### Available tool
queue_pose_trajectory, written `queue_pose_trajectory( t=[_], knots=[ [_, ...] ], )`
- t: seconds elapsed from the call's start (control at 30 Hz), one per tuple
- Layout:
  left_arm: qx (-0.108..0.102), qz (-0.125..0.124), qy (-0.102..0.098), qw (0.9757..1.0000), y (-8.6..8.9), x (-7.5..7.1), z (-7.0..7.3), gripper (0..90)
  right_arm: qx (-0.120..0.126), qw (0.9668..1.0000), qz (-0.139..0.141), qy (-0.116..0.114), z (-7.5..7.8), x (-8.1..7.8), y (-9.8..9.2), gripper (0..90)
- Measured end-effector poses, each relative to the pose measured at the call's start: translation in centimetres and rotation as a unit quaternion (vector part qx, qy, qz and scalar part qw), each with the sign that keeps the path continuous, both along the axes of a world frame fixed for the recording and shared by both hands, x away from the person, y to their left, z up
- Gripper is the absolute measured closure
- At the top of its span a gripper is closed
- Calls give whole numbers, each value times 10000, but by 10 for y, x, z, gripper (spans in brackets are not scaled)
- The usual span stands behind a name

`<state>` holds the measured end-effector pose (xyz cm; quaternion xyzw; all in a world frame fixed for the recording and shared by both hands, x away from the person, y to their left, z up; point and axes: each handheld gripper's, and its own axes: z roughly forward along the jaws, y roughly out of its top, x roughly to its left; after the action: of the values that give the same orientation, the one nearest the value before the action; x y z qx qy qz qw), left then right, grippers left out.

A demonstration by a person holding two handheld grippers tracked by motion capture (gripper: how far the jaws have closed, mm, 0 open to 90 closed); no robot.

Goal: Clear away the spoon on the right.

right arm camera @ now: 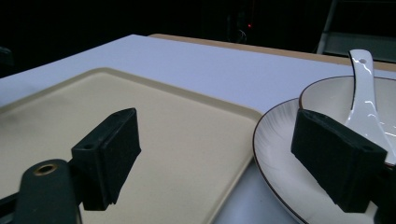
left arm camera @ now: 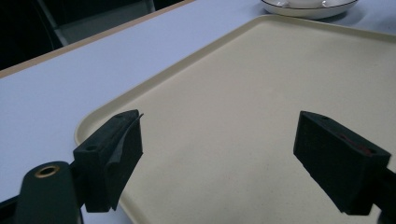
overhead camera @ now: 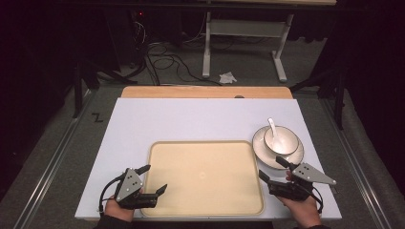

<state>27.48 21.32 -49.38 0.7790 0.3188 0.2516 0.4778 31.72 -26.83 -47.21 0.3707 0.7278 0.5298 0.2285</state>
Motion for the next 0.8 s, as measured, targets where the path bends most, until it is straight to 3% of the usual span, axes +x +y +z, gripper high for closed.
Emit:
queue_pose_trajectory(
  t=[0.13,0.3,0.4,0.47,0.8],
  knots=[
    [-48,17,-4,10000,1,0,0,160,-275,9992,8,280,8,6,1,324],
    [-48,0,0,10000,1,0,0,160,-283,9992,-134,259,16,16,5,447],
    [-66,30,-11,10000,3,0,0,159,-402,9985,-235,280,21,28,7,601],
    [-78,33,-16,10000,3,0,1,159,-403,9980,-288,395,23,37,6,656],
    [-71,31,-22,10000,3,0,1,159,-763,9934,-690,502,35,82,5,900]
  ],
)
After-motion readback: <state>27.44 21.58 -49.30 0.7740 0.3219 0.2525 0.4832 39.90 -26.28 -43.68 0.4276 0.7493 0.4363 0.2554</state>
